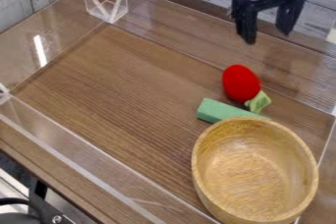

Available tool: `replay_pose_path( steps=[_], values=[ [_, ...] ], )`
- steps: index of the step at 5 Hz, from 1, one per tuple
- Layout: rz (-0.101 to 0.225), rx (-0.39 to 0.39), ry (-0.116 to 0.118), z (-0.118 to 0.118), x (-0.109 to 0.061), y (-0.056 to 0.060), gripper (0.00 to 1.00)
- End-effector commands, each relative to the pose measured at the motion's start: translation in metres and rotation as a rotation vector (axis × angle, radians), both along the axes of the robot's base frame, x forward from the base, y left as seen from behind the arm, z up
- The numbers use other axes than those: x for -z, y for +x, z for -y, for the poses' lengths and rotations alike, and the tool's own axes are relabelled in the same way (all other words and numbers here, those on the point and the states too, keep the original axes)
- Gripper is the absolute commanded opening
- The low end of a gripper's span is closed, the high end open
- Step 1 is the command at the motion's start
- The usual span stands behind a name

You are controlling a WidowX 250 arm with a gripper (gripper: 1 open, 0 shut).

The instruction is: Move the red object to the right side of the table

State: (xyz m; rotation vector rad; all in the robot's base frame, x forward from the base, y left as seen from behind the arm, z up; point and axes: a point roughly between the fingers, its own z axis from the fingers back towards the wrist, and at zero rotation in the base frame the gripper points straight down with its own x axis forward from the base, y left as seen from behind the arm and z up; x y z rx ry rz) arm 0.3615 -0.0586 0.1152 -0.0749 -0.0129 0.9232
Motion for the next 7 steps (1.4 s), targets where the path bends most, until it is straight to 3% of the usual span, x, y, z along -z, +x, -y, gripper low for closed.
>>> replay_pose_path(
  steps=[1, 2, 3, 4, 5, 6, 7],
  values=[
    [0.098, 0.034, -0.006, -0.029, -0.043, -0.001, 1.00],
    [0.110, 0.049, -0.014, -0.050, -0.057, -0.002, 1.00],
    [0.111, 0.026, -0.008, -0.062, -0.056, 0.001, 1.00],
    [0.092, 0.016, 0.007, -0.065, -0.047, 0.003, 1.00],
    [0.065, -0.001, 0.023, -0.072, -0.022, -0.004, 1.00],
    [0.075, -0.043, 0.019, -0.093, -0.014, -0.014, 1.00],
    [0.095, -0.088, 0.012, -0.127, -0.011, -0.017, 1.00]
  ],
)
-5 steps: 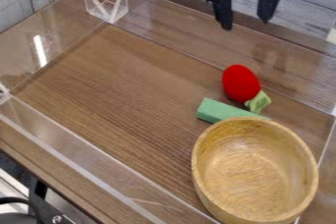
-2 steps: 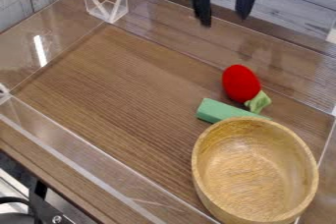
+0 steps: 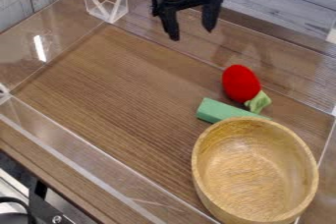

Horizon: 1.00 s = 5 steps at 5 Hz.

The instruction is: Move the red object to the right side of the table

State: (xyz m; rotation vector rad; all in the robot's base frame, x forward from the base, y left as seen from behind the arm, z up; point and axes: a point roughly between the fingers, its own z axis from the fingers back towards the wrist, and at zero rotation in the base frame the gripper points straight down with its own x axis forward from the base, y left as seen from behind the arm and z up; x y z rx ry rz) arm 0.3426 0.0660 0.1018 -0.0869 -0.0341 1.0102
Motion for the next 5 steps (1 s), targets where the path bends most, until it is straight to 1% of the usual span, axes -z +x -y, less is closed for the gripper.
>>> replay_pose_path(
  steps=[1, 2, 3, 4, 5],
  values=[
    [0.068, -0.020, 0.026, -0.016, -0.013, 0.000, 1.00],
    [0.070, -0.017, 0.041, -0.020, -0.011, -0.008, 1.00],
    [0.088, -0.031, 0.055, -0.034, -0.016, -0.015, 1.00],
    [0.107, -0.037, 0.069, -0.065, -0.026, -0.018, 1.00],
    [0.130, -0.004, 0.109, -0.107, -0.033, -0.022, 1.00]
  ],
)
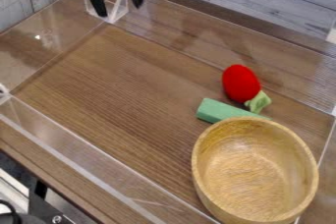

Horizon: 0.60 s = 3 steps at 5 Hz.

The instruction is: Move the red object to the right side of the table

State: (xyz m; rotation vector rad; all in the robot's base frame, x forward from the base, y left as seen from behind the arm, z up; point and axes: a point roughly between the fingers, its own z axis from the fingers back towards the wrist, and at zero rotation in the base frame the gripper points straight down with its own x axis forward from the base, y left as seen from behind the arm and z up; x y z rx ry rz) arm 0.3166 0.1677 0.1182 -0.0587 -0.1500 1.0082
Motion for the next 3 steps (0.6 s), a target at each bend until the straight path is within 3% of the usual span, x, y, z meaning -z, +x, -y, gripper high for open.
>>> replay_pose_path(
  steps=[1, 2, 3],
  values=[
    [0.051, 0.039, 0.077, -0.015, -0.009, 0.006, 1.00],
    [0.049, 0.048, 0.076, -0.013, -0.003, 0.014, 1.00],
    [0.049, 0.057, 0.071, -0.013, 0.001, 0.023, 0.00]
  ],
)
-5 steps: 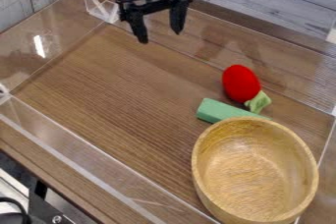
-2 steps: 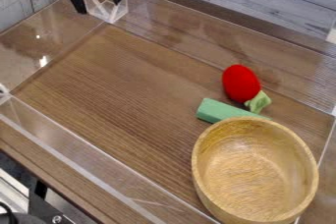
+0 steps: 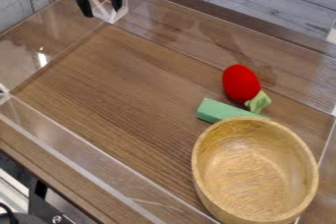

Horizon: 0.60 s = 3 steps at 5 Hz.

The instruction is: Move the red object to the right side of the table

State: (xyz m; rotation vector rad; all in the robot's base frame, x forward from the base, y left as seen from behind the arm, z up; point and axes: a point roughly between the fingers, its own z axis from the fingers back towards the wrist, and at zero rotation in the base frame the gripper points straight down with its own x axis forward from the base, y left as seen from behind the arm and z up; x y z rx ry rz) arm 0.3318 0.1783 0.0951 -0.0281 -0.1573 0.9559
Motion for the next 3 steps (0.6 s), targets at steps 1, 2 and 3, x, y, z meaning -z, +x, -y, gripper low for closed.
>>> replay_pose_path(
  steps=[1, 2, 3],
  values=[
    [0.063, 0.022, 0.045, -0.021, -0.009, 0.018, 1.00],
    [0.067, 0.036, 0.065, -0.035, 0.001, 0.023, 1.00],
    [0.075, 0.101, 0.071, -0.038, -0.010, 0.029, 1.00]
  ],
)
